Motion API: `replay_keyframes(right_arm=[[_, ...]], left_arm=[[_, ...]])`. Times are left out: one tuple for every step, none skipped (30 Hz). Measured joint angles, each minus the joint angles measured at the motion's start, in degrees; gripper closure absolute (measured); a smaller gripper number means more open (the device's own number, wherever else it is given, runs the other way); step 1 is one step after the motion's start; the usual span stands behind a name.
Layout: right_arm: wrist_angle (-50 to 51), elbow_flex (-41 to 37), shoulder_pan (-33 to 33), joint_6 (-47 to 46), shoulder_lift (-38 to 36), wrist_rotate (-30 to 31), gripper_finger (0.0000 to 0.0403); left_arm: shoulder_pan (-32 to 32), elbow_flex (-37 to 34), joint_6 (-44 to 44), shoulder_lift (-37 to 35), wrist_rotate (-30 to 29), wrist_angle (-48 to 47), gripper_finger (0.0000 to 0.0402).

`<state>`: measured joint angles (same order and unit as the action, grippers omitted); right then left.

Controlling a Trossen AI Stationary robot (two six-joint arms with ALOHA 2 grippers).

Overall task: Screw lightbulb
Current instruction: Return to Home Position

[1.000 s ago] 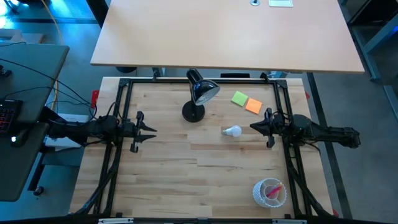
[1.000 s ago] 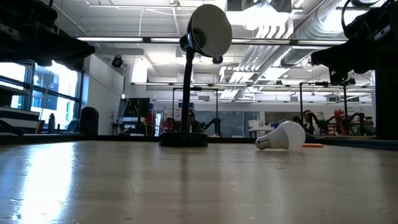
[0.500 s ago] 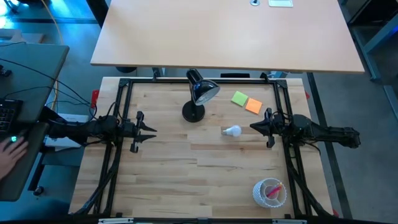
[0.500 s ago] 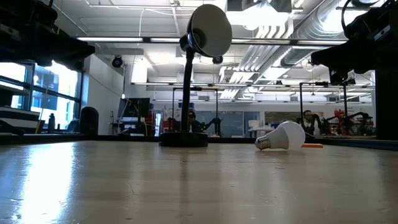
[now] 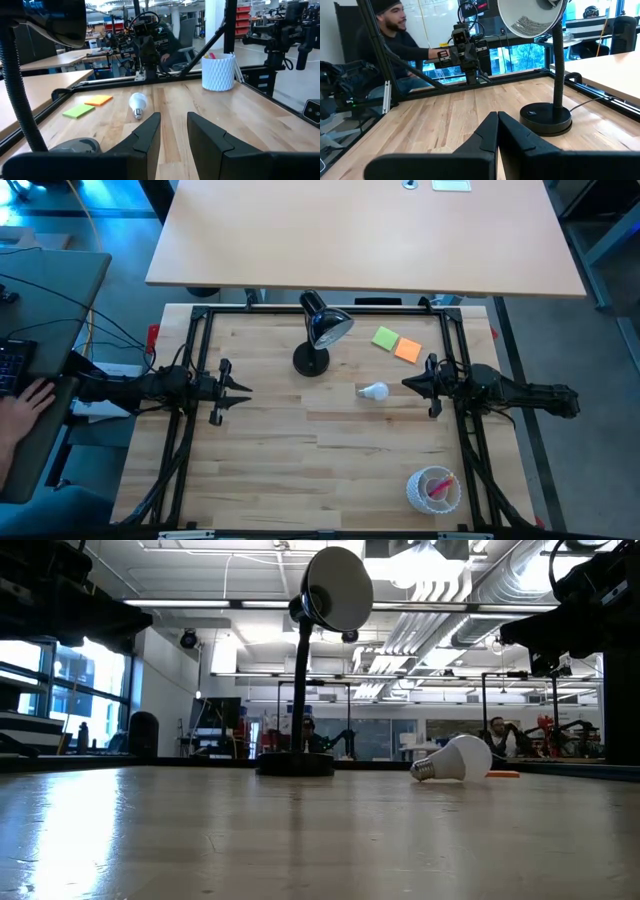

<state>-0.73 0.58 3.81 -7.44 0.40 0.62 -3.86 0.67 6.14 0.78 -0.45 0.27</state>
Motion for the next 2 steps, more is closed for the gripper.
replay_keyframes(right_arm=[[0.0, 0.0, 0.0, 0.0, 0.0, 0.0, 0.0399], [0.0, 0.0, 0.0, 0.0, 0.0, 0.0, 0.0399]], left_arm=[[0.0, 0.0, 0.0, 0.0, 0.0, 0.0, 0.0312], [0.0, 0.0, 0.0, 0.0, 0.0, 0.0, 0.0312]])
